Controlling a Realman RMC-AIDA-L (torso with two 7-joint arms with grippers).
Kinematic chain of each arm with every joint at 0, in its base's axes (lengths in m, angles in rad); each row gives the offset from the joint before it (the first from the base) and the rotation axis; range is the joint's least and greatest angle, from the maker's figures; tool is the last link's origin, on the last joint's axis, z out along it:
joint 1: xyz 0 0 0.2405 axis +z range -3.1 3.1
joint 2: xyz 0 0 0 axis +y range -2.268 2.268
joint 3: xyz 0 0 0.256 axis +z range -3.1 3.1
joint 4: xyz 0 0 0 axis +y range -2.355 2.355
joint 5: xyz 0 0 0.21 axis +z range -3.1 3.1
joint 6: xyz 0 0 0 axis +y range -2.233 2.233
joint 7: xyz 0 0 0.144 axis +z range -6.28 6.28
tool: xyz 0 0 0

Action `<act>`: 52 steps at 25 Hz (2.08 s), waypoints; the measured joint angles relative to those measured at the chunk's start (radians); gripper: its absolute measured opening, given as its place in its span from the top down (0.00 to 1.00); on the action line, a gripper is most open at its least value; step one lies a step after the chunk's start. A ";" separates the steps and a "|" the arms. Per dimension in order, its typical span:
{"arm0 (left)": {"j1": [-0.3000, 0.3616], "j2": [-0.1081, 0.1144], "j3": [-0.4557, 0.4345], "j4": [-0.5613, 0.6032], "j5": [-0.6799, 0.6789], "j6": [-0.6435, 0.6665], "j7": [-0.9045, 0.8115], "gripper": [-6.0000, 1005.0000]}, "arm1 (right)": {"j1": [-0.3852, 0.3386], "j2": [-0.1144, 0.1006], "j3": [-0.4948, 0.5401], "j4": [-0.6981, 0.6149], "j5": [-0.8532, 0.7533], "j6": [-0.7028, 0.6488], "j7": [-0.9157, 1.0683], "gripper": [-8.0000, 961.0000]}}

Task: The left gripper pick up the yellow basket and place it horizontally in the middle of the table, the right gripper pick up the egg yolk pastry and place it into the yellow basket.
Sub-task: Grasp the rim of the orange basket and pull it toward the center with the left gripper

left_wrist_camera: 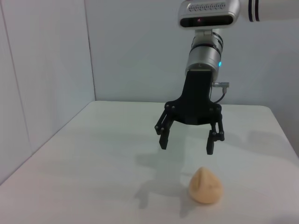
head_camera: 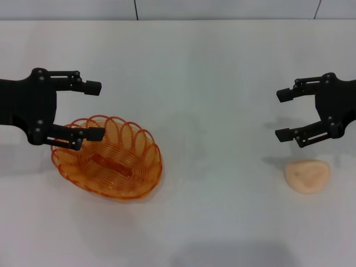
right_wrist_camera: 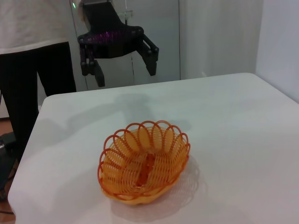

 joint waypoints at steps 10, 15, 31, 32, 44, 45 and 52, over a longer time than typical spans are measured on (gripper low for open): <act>-0.007 -0.001 0.001 0.000 0.026 -0.011 -0.003 0.16 | 0.000 0.003 -0.005 0.002 -0.002 0.007 0.000 0.10; -0.007 -0.003 -0.001 0.000 0.026 -0.012 0.001 0.16 | 0.000 0.005 -0.005 0.003 -0.008 0.016 -0.006 0.10; -0.003 -0.014 -0.006 0.219 0.179 -0.060 -0.582 0.16 | 0.001 0.011 -0.003 -0.005 -0.009 0.034 -0.015 0.10; -0.009 -0.015 -0.007 0.234 0.203 -0.061 -0.631 0.16 | 0.001 0.011 -0.003 -0.006 -0.009 0.034 -0.015 0.09; -0.119 -0.001 0.015 0.251 0.557 -0.109 -0.998 0.16 | 0.003 0.020 -0.002 -0.008 -0.008 0.037 -0.021 0.10; -0.121 -0.003 0.024 0.247 0.578 -0.117 -0.998 0.16 | 0.004 0.021 -0.001 -0.008 -0.008 0.037 -0.023 0.10; -0.122 -0.036 0.067 0.204 0.664 -0.215 -0.986 0.18 | 0.010 0.033 -0.006 -0.007 -0.008 0.042 -0.026 0.10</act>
